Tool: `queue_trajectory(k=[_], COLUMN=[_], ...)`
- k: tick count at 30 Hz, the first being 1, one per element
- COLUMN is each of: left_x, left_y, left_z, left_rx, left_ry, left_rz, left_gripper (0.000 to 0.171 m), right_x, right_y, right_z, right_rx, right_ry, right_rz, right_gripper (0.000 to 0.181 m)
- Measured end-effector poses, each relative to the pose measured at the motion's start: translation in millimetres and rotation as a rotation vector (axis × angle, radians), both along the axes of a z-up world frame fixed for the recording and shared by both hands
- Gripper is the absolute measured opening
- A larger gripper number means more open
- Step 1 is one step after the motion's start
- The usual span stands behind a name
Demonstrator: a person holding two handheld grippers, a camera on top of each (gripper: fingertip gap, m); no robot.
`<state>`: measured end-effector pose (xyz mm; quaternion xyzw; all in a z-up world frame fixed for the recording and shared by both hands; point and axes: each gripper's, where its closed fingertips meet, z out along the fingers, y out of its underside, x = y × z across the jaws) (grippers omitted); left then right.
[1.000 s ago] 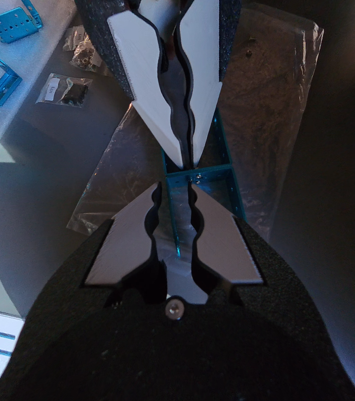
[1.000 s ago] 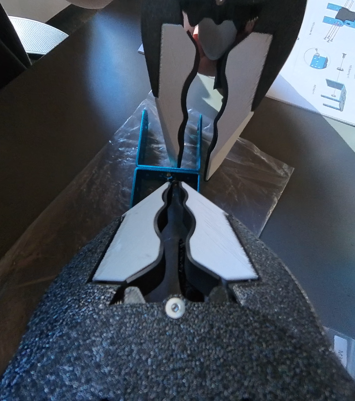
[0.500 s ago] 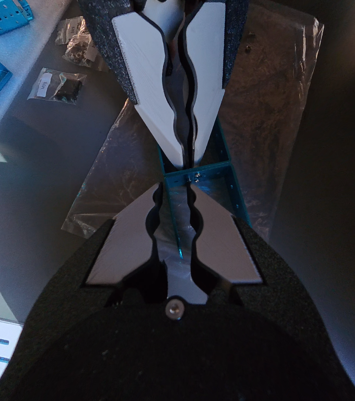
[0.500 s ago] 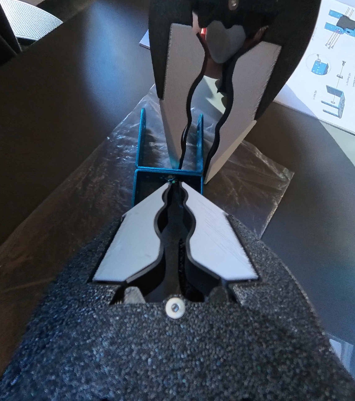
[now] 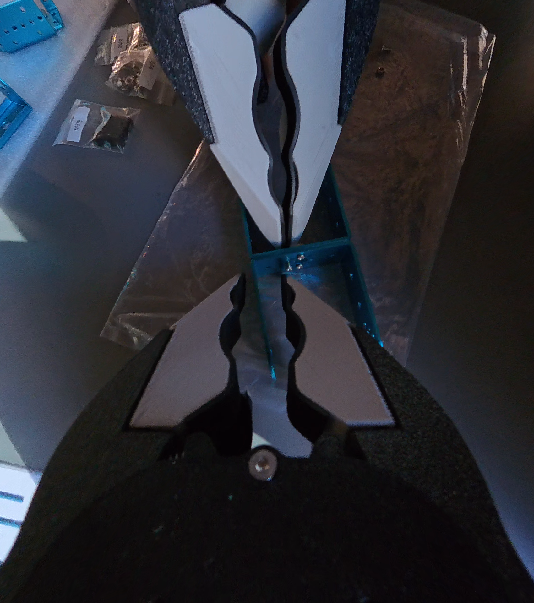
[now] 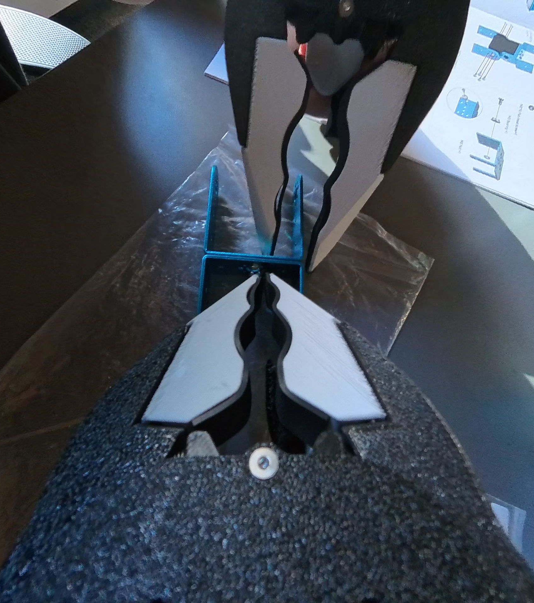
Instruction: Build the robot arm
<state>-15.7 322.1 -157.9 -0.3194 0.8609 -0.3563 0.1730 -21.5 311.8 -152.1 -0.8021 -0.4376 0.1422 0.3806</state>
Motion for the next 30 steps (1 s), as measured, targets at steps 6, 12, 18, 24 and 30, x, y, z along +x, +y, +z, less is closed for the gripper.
queue_trajectory(k=[6, 12, 18, 24, 30], left_x=[-0.2, -0.8, -7.5, -13.5, -16.0], left_y=[-1.0, -0.4, 13.1, 27.1, 29.5], left_z=[7.4, -0.8, -1.1, 4.2, 3.2], left_rx=[-0.044, 0.000, 0.024, 0.023, 0.020], left_ry=[-0.015, 0.011, 0.015, 0.006, 0.001], left_rz=[0.000, -0.013, 0.014, 0.056, 0.070], left_gripper=[0.021, 0.012, 0.004, 0.003, 0.004], right_x=[3.7, 7.2, 8.0, 7.3, 10.1], right_y=[-1.7, -1.9, 5.0, 10.8, 7.9], right_z=[1.3, -3.0, -3.4, -4.0, -10.3], right_rx=[-0.027, -0.039, -0.026, -0.121, -0.306], right_ry=[0.006, -0.038, -0.070, -0.079, -0.189], right_rz=[-0.014, -0.023, -0.053, -0.079, -0.045], right_gripper=[0.003, 0.004, 0.008, 0.013, 0.013])
